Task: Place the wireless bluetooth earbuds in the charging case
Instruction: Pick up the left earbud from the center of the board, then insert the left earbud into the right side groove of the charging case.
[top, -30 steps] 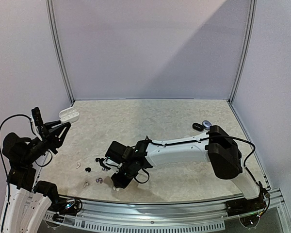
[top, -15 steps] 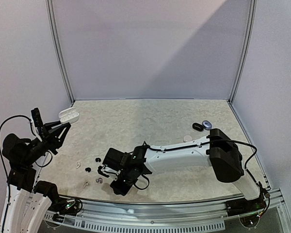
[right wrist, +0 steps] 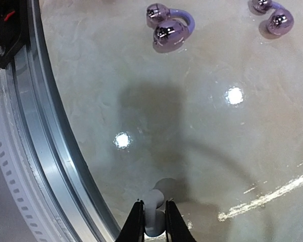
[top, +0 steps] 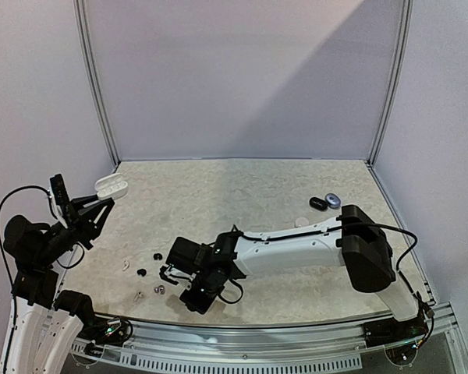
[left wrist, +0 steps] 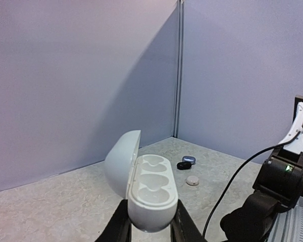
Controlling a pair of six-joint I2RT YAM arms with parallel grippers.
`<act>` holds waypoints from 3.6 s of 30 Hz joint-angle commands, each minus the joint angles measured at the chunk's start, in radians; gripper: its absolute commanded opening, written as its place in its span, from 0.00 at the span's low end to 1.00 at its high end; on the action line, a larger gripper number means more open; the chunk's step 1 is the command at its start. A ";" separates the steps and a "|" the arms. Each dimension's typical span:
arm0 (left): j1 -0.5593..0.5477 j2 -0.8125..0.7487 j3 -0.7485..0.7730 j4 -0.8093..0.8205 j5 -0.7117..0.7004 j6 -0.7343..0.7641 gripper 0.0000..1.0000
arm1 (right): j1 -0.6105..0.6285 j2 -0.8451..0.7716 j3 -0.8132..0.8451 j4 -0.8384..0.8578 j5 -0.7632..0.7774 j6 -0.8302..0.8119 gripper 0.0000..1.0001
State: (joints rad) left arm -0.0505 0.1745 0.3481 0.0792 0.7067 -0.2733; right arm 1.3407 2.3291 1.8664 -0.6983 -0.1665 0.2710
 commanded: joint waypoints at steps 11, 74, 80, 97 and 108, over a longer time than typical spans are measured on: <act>-0.108 0.097 -0.045 0.200 0.260 -0.047 0.00 | -0.026 -0.451 0.040 0.025 0.047 -0.459 0.03; -0.308 0.133 0.013 0.009 0.304 0.232 0.00 | 0.032 -0.283 0.362 -0.050 0.210 -0.790 0.27; -0.307 0.131 0.011 0.016 0.310 0.220 0.00 | 0.031 -0.281 0.363 -0.031 0.225 -0.791 0.26; -0.309 0.129 0.005 0.028 0.308 0.204 0.00 | 0.029 -0.264 0.390 0.009 0.295 -0.775 0.26; -0.309 0.127 0.002 0.043 0.294 0.188 0.00 | 0.029 -0.246 0.398 -0.002 0.304 -0.788 0.29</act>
State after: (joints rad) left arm -0.3405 0.3187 0.3614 0.0921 0.9710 -0.0757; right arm 1.3746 2.0510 2.2356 -0.7132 0.0956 -0.5175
